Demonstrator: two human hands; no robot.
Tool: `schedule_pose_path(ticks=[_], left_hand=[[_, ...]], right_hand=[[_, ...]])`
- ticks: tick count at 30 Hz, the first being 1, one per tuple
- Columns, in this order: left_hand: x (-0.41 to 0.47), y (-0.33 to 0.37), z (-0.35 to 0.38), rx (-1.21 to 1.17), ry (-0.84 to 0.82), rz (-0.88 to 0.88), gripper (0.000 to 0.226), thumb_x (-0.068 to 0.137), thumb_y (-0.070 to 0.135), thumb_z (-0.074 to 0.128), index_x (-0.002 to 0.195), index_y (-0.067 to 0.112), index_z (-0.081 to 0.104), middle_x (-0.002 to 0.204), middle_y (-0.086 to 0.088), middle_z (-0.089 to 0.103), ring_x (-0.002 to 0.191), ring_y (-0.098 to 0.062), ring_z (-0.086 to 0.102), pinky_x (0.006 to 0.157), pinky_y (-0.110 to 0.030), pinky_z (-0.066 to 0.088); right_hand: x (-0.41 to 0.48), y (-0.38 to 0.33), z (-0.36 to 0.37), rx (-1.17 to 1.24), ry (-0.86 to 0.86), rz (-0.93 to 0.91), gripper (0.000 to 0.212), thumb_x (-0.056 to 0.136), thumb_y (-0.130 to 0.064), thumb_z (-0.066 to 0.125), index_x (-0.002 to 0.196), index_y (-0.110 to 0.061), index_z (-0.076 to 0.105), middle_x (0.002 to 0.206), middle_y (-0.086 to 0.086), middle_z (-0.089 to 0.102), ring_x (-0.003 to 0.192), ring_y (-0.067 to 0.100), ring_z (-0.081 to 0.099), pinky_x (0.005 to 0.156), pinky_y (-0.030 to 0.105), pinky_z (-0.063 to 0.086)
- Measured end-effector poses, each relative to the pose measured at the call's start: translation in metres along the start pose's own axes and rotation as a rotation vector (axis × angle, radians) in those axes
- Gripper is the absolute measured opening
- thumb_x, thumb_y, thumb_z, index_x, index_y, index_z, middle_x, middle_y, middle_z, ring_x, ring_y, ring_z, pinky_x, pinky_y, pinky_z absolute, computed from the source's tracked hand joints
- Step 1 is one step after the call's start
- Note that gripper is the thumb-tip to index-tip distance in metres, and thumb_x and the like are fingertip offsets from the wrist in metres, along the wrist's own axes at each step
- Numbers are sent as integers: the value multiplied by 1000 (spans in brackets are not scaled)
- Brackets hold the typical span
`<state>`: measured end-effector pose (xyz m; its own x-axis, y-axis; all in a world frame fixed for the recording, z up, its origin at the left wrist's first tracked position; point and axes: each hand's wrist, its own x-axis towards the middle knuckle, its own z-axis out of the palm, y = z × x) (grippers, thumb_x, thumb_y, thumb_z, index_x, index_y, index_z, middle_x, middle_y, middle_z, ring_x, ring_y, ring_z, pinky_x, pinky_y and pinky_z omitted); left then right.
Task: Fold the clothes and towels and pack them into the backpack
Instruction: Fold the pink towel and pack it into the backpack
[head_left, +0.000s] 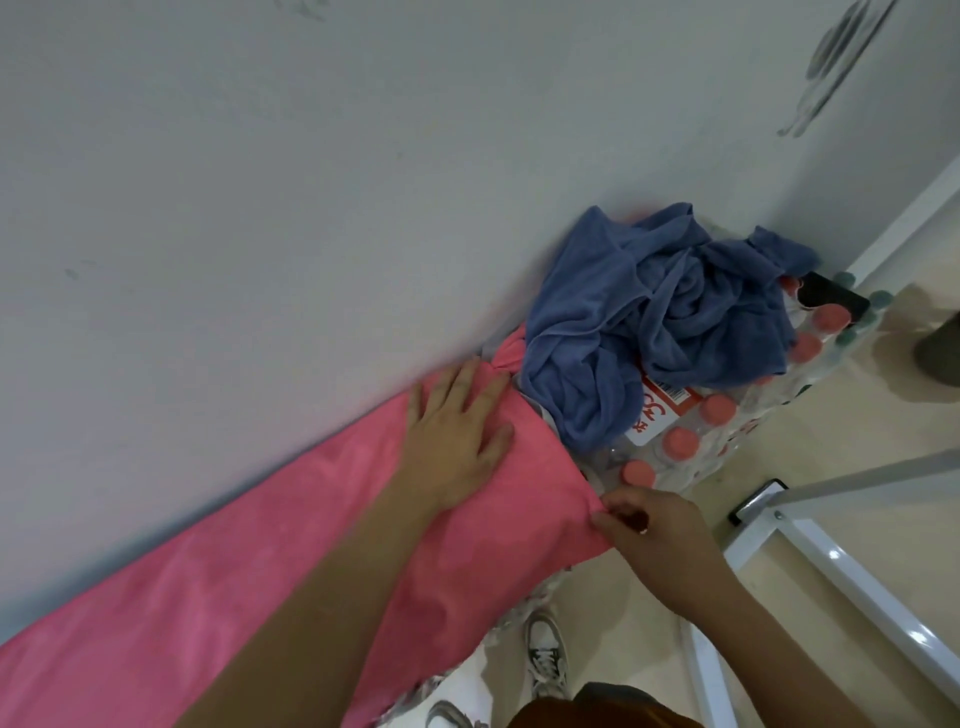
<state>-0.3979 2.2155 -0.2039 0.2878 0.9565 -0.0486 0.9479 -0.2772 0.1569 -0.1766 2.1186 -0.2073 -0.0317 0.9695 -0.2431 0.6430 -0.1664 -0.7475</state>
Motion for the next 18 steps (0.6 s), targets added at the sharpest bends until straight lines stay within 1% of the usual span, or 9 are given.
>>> schedule_pose_path(ticks=[2,3,6,7,10,11,14,15,18], left_hand=[[-23,27,-7,-153,184,9,49,82,40,34,120,22,59,119,-9,57,106,-30,54,90,-46,44],[-37,45,-9,-310,166,9,43,83,36,35,110,19,64,106,-6,61,94,-25,56,81,-40,47],[-74,89,-9,-688,-92,-59,33,91,38,37,110,28,63,105,9,65,93,-8,57,83,-28,46],[-76,95,-5,-781,-88,-114,30,94,38,39,110,29,63,102,11,66,91,-4,58,80,-24,47],[-70,97,-4,-1090,-49,-349,19,96,28,50,95,20,67,79,9,67,66,-1,60,61,-14,45],[-67,95,-4,-1095,-44,-380,17,95,27,53,91,19,67,74,8,66,61,-1,58,57,-15,44],[-67,90,-5,-1123,-38,-438,20,87,29,57,72,17,65,59,6,60,52,-5,51,54,-28,43],[-68,88,-5,-1131,-6,-459,22,82,30,55,64,18,61,54,7,57,51,-7,48,54,-32,42],[-77,76,-6,-1156,68,-515,31,88,18,52,58,22,52,49,11,50,50,-7,42,54,-32,37]], right_hand=[[2,-5,-6,185,-34,99,12,85,-15,68,75,-21,73,63,-7,66,58,1,58,60,19,46],[3,-7,-9,202,-49,114,13,84,-13,69,75,-21,73,64,-7,67,58,1,59,60,19,48],[5,-15,-12,59,-74,10,11,83,-18,69,80,-27,74,72,-7,68,66,3,64,68,26,54],[5,-19,-13,47,-96,-21,11,84,-19,68,81,-28,74,73,-7,67,68,2,64,69,23,54],[6,-36,-13,138,-147,-63,15,83,-10,67,81,-21,75,63,-7,65,65,-2,62,62,12,48],[6,-39,-13,169,-172,-84,18,83,-6,66,80,-21,75,62,-5,67,61,0,62,60,13,47],[10,-46,-14,165,-273,-107,13,81,-10,64,72,-14,72,63,7,65,59,5,56,62,37,49],[13,-47,-17,145,-318,-86,13,83,-12,64,73,-13,72,66,10,65,60,7,55,63,40,49],[28,-60,-28,91,-326,-104,13,89,-15,63,86,-23,74,79,-1,71,73,11,65,69,33,53]])
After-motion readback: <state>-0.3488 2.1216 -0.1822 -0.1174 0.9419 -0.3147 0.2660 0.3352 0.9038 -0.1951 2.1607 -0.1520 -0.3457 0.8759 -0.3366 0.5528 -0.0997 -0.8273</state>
